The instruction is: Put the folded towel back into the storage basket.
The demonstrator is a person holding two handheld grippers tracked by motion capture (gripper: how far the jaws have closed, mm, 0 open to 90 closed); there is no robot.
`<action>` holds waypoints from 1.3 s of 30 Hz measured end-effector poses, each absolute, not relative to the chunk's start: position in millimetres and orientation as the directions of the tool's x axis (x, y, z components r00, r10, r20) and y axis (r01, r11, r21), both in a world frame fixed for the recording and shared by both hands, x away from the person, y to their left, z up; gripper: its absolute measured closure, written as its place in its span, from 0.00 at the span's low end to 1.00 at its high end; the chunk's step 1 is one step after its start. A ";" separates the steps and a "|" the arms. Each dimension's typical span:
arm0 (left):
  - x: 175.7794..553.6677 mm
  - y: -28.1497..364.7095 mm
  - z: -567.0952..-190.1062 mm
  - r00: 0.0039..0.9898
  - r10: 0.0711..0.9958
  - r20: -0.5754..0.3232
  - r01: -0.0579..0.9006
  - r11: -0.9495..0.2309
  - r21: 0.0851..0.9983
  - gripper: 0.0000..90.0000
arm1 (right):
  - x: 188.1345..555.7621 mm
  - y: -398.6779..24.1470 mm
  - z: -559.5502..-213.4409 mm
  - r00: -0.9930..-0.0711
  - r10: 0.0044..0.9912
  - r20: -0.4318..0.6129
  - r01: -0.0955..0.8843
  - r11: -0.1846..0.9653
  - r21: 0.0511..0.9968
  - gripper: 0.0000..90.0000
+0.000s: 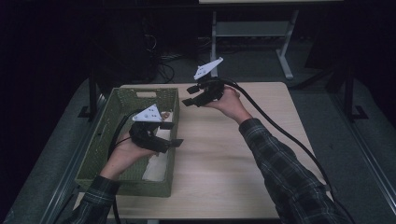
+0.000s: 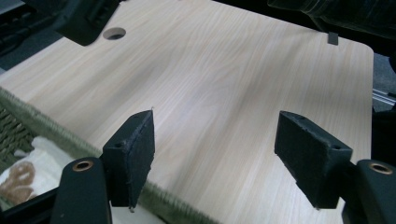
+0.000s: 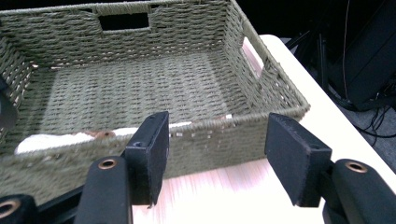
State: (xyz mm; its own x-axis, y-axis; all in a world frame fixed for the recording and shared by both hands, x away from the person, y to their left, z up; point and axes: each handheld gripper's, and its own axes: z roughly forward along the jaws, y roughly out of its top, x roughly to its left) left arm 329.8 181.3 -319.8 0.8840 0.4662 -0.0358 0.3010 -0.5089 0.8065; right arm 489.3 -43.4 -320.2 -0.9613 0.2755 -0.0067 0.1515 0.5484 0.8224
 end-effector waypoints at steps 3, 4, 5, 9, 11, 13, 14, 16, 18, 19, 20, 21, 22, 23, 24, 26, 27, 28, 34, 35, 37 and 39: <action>328.9 172.9 -317.6 0.880 0.474 -0.027 0.296 -0.504 0.811 0.30 | 487.1 -53.9 -321.4 -0.961 0.276 -0.016 0.146 0.556 0.818 0.43; 328.6 169.9 -317.3 0.879 0.477 -0.025 0.296 -0.502 0.813 0.30 | 486.0 -56.9 -321.6 -0.961 0.277 -0.009 0.153 0.556 0.817 0.42; 328.3 166.7 -317.2 0.878 0.478 -0.022 0.295 -0.503 0.813 0.30 | 485.3 -60.4 -322.0 -0.961 0.276 -0.010 0.152 0.560 0.815 0.41; 327.6 156.1 -318.0 0.879 0.476 -0.015 0.290 -0.511 0.809 0.30 | 481.4 -72.8 -322.8 -0.959 0.282 -0.007 0.157 0.552 0.819 0.40; 326.8 148.0 -318.9 0.882 0.471 -0.017 0.292 -0.517 0.805 0.30 | 478.7 -82.0 -323.9 -0.959 0.285 -0.008 0.156 0.546 0.823 0.40; 326.5 135.7 -320.4 0.883 0.469 -0.012 0.287 -0.519 0.805 0.30 | 475.0 -95.8 -326.5 -0.956 0.294 -0.010 0.157 0.536 0.830 0.40; 326.4 131.4 -321.1 0.883 0.468 -0.014 0.288 -0.518 0.806 0.30 | 473.7 -100.3 -327.7 -0.954 0.298 -0.010 0.158 0.534 0.830 0.40; 325.6 123.0 -322.5 0.883 0.469 -0.015 0.287 -0.515 0.808 0.30 | 471.1 -109.1 -330.1 -0.952 0.305 -0.013 0.160 0.535 0.830 0.39; 324.9 115.0 -323.9 0.885 0.466 -0.015 0.284 -0.514 0.809 0.29 | 468.0 -117.5 -332.6 -0.949 0.314 -0.020 0.160 0.535 0.830 0.39; 324.5 111.2 -324.7 0.883 0.469 -0.018 0.288 -0.510 0.811 0.29 | 466.4 -121.6 -333.9 -0.948 0.319 -0.020 0.163 0.535 0.829 0.39; 324.4 107.7 -325.6 0.885 0.465 -0.021 0.287 -0.509 0.812 0.29 | 464.9 -125.5 -335.2 -0.945 0.325 -0.021 0.166 0.534 0.829 0.38; 323.8 104.1 -326.7 0.884 0.467 -0.021 0.288 -0.509 0.811 0.29 | 463.6 -129.4 -336.5 -0.944 0.329 -0.018 0.171 0.534 0.828 0.38; 323.3 101.0 -327.7 0.885 0.466 -0.015 0.284 -0.513 0.810 0.29 | 462.3 -133.2 -337.9 -0.942 0.334 -0.017 0.175 0.534 0.827 0.38; 322.4 97.5 -329.4 0.883 0.469 -0.020 0.286 -0.504 0.815 0.28 | 460.8 -136.7 -339.4 -0.941 0.339 -0.016 0.179 0.533 0.827 0.38; 321.8 94.5 -330.8 0.883 0.468 -0.020 0.285 -0.503 0.816 0.27 | 459.4 -140.2 -341.0 -0.939 0.344 -0.015 0.183 0.535 0.825 0.37; 319.8 88.4 -335.0 0.883 0.469 -0.019 0.284 -0.500 0.818 0.26 | 456.7 -147.0 -345.0 -0.935 0.353 -0.009 0.192 0.530 0.826 0.37; 319.1 85.4 -337.6 0.886 0.464 -0.022 0.281 -0.499 0.820 0.26 | 455.5 -150.4 -347.0 -0.933 0.359 -0.009 0.196 0.529 0.826 0.36; 317.8 82.2 -340.4 0.884 0.466 -0.025 0.286 -0.500 0.818 0.26 | 454.0 -153.7 -349.1 -0.931 0.364 -0.004 0.202 0.527 0.825 0.36; 307.9 63.3 -356.8 0.877 0.481 -0.016 0.296 -0.512 0.807 0.23 | 447.6 -172.5 -365.6 -0.917 0.398 0.006 0.231 0.519 0.823 0.34; 307.0 60.9 -359.6 0.878 0.479 -0.014 0.295 -0.516 0.804 0.22 | 446.6 -175.1 -368.7 -0.914 0.405 0.008 0.238 0.520 0.820 0.33; 305.2 56.1 -365.9 0.875 0.483 -0.023 0.304 -0.514 0.802 0.22 | 445.0 -180.1 -375.1 -0.905 0.425 0.014 0.255 0.516 0.818 0.33; 305.0 54.6 -369.3 0.877 0.480 -0.026 0.308 -0.519 0.798 0.22 | 443.6 -184.6 -381.4 -0.897 0.442 0.018 0.271 0.516 0.813 0.32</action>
